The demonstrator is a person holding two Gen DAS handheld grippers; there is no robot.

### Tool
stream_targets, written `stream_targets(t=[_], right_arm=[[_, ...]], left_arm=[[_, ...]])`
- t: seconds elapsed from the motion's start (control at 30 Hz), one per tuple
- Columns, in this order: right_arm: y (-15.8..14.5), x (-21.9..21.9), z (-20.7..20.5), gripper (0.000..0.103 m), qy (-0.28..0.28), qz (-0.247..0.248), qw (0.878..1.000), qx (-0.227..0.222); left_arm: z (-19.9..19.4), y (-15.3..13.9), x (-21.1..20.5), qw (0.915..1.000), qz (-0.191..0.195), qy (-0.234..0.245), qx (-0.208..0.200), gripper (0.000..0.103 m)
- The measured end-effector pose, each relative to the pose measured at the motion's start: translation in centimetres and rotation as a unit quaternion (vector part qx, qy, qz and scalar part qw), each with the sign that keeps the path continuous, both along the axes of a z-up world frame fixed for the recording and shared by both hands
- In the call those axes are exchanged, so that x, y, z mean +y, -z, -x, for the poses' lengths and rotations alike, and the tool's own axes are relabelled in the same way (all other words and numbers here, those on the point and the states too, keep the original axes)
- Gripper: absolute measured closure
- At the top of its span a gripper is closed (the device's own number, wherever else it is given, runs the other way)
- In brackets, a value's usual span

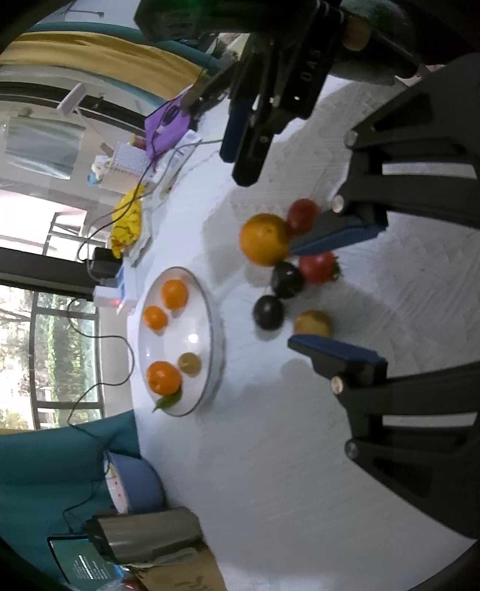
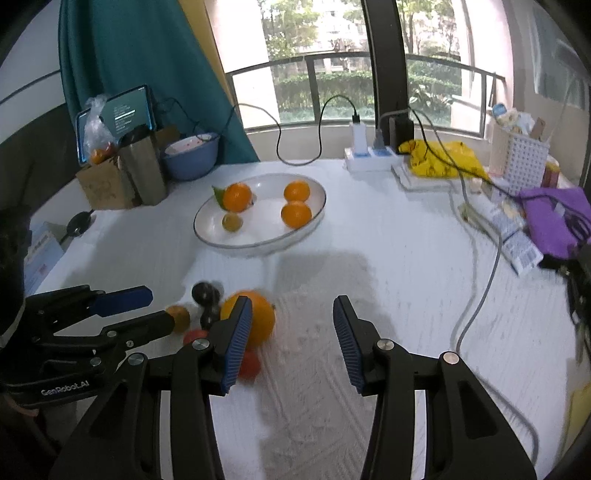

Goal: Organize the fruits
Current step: 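Grasp a red tomato with the right gripper while the left gripper grasps another tomato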

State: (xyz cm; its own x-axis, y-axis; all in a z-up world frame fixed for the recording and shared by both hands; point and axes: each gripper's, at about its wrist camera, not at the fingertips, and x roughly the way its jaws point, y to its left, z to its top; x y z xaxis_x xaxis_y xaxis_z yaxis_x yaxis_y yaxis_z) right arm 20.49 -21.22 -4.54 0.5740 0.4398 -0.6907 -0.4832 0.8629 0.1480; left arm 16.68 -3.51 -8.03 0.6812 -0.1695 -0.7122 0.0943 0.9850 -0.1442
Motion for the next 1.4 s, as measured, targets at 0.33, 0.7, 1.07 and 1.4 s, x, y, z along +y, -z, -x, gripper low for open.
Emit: stream_targets(t=[0.33, 0.7, 1.07, 1.4], right_arm=[[2.4, 1.2, 1.3, 0.055, -0.033, -0.007, 0.999, 0.036], [4.0, 3.4, 0.6, 0.066, -0.084, 0.008, 0.993, 0.086], [2.4, 0.9, 0.8, 0.068, -0.067, -0.015, 0.995, 0.067], [1.3, -2.4, 0.4, 0.068, -0.029, -0.024, 0.998, 0.049]], left_arm=[[0.4, 1.4, 0.5, 0.9998, 0.008, -0.009, 0.016, 0.057], [0.8, 1.4, 0.2, 0.9997, 0.015, -0.011, 0.016, 0.057], [-0.2, 2.1, -2.3, 0.9993, -0.011, 0.018, 0.030, 0.057], [-1.0, 3.2, -3.6, 0.9979, -0.036, 0.032, 0.044, 0.065]])
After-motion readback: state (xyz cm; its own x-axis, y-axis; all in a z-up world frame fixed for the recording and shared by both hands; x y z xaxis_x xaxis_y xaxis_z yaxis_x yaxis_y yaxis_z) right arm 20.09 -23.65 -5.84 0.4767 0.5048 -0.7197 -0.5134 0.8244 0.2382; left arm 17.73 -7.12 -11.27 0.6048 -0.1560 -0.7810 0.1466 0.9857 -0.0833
